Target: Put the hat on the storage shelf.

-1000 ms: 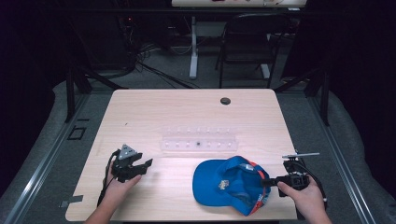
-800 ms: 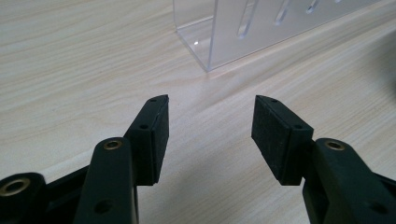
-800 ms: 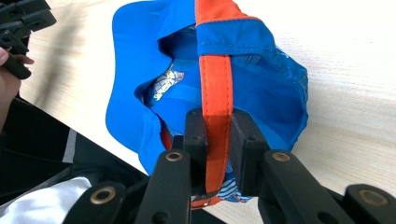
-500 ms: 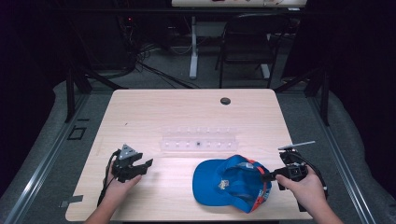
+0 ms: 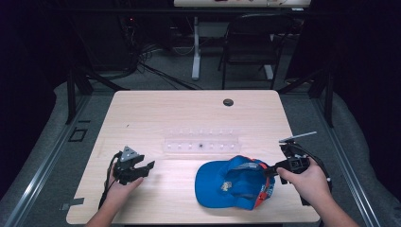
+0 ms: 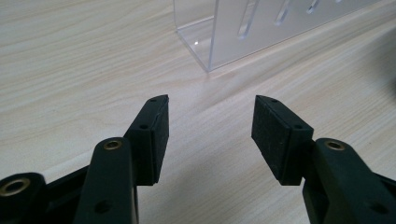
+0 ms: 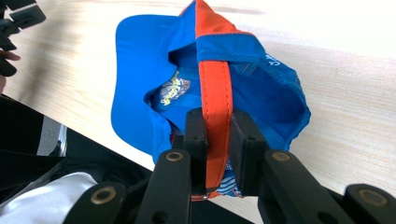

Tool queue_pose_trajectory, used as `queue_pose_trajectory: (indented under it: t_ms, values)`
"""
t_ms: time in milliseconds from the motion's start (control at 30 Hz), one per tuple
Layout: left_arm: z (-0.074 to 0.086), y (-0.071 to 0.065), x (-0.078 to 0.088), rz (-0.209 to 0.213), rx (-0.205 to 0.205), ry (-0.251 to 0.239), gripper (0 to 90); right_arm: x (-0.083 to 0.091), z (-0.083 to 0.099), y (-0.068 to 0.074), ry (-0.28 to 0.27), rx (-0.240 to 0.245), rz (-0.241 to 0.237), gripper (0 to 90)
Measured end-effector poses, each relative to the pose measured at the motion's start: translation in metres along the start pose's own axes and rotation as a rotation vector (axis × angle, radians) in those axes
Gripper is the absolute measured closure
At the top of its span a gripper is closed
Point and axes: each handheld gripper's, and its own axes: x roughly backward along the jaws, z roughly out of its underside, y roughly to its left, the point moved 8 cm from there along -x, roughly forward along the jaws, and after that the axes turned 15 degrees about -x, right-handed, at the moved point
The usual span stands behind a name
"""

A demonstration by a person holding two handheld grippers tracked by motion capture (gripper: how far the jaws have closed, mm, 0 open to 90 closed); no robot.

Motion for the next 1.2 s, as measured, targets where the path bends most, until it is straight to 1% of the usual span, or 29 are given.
queue_pose_trajectory:
  t_ms: [67,100,133,167,200,233,267,300,333,367,400,433,467,500,533,567,600,633,700,733,767,900,933,1033,1100,1133,1200]
  values:
    - [0.0,0.0,0.0,0.0,0.002,-0.001,46.8,0.002,-0.001,0.002,-0.001,-0.006,-0.002,78.5]
    - [0.0,-0.001,0.0,0.0,0.002,-0.001,46.9,0.004,-0.002,0.003,0.008,-0.004,0.003,78.5]
    - [0.0,-0.001,0.0,0.001,0.003,-0.001,46.8,0.006,-0.003,0.004,0.0,-0.006,0.009,78.5]
    - [0.0,-0.001,0.0,0.001,0.003,0.001,46.9,0.008,-0.005,0.006,0.004,-0.003,0.005,78.5]
    - [0.0,0.0,-0.001,0.003,-0.001,0.003,46.9,0.01,-0.005,0.009,0.008,-0.019,0.01,78.5]
    - [0.0,0.0,-0.001,0.003,-0.001,0.004,46.9,0.011,-0.007,0.01,0.012,-0.01,0.011,78.5]
    - [0.0,0.0,-0.001,0.001,0.0,0.003,46.8,0.014,-0.007,0.013,0.031,-0.012,0.019,78.6]
    - [0.0,0.0,-0.001,0.003,-0.001,0.003,46.8,0.014,-0.007,0.013,0.031,-0.012,0.019,78.6]
    - [0.0,-0.001,0.0,0.003,0.003,0.0,46.9,0.015,-0.008,0.017,0.022,-0.029,0.011,78.5]
    - [0.0,-0.001,0.0,0.003,0.003,-0.001,46.9,0.017,-0.009,0.019,0.039,-0.02,0.012,78.6]
    - [0.0,-0.001,0.0,0.003,0.003,0.0,46.9,0.021,-0.01,0.024,0.044,-0.014,0.019,78.5]
    - [0.0,-0.001,0.0,0.003,0.003,0.0,46.9,0.021,-0.01,0.024,0.044,-0.014,0.019,78.5]
    - [0.0,-0.001,0.0,0.003,0.004,-0.001,46.8,0.025,-0.012,0.03,0.048,0.002,0.019,78.6]
    - [0.0,0.0,0.0,0.003,-0.001,0.0,46.8,0.027,-0.013,0.033,0.037,-0.002,0.026,78.6]
    - [0.0,0.0,0.0,0.003,-0.001,0.0,46.9,0.027,-0.013,0.033,0.037,-0.002,0.026,78.6]
    - [0.0,-0.001,0.0,0.003,0.003,-0.001,46.8,0.033,-0.015,0.04,0.035,0.007,0.023,78.5]
    - [0.0,-0.001,0.0,0.003,0.003,-0.001,46.8,0.035,-0.015,0.042,0.041,0.018,0.023,78.6]
    - [0.0,-0.001,0.0,0.003,0.003,-0.002,46.8,0.035,-0.015,0.042,0.041,0.018,0.023,78.6]
    - [0.0,-0.001,0.0,0.004,0.006,-0.002,46.9,0.043,-0.018,0.049,0.03,0.018,0.031,78.6]
    - [0.0,-0.001,0.0,0.004,0.007,-0.002,46.9,0.043,-0.018,0.049,0.03,0.018,0.031,78.6]
    - [0.0,-0.001,0.0,0.004,0.004,-0.001,46.8,0.048,-0.02,0.052,0.035,0.029,0.033,78.6]
    - [0.0,-0.001,0.0,0.003,0.002,-0.002,46.9,0.053,-0.022,0.057,0.024,0.028,0.04,78.6]
    - [0.0,-0.001,0.0,0.003,0.003,-0.001,46.9,0.054,-0.022,0.057,0.038,0.039,0.042,78.6]
    - [0.0,-0.001,0.0,0.003,0.002,-0.001,46.9,0.055,-0.023,0.061,0.027,0.026,0.043,78.5]
    - [0.0,-0.001,0.0,0.003,0.002,0.0,46.9,0.056,-0.024,0.063,0.032,0.024,0.047,78.6]
    - [0.0,-0.001,0.0,0.003,0.002,0.0,46.9,0.057,-0.024,0.063,0.047,0.035,0.051,78.5]
    - [0.0,-0.001,0.0,0.004,0.002,0.0,46.8,0.059,-0.024,0.066,0.049,0.036,0.054,78.5]
